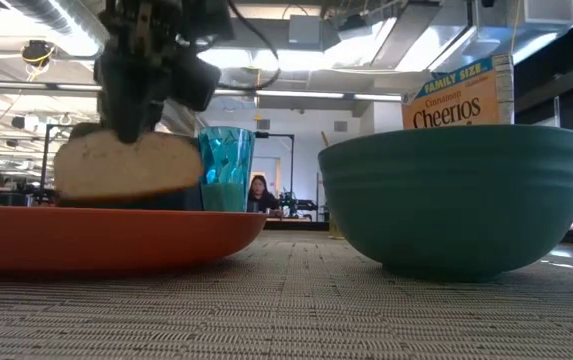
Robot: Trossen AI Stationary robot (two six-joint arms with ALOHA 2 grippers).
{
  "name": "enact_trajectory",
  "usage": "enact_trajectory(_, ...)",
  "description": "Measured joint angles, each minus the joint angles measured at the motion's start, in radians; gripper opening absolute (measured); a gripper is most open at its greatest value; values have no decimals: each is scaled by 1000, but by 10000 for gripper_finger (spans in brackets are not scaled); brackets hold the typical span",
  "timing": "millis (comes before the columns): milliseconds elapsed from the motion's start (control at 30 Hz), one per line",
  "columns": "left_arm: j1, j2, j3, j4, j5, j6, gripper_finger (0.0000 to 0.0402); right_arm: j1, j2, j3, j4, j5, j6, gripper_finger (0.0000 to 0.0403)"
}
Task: Arrange a breakfast setting
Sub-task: Put the toasted bread on the orange plate, then put the red apple on the orange plate
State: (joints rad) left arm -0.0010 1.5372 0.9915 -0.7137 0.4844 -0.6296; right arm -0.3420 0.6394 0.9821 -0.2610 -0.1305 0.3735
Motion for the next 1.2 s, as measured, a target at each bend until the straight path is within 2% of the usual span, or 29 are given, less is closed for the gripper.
enact_trajectory(300,0,0,-97,99,-11,-76,8,246,110,0,37,149,-103,170)
enact_trajectory(533,0,0,-99,97,-56,-77,49,436,243,0,25,240,-137,172)
enact_trajectory(633,0,0,-99,93,-55,-78,75,483,286,0,-15,274,-44,187)
enact_trajectory(733,1,-5,-86,27,-39,-97,102,489,317,0,-113,292,127,215)
enact_trajectory(833,1,-34,-42,-69,-42,-90,123,489,323,0,-264,223,321,242)
enact_trajectory(933,-9,-89,-1,-122,-124,-78,135,528,322,0,-429,144,441,254)
enact_trajectory(1033,-18,-155,41,-93,-228,-75,139,612,315,0,-523,129,512,257)
enact_trajectory(1200,-26,-235,74,77,-348,-56,140,811,337,1,-590,119,625,257)
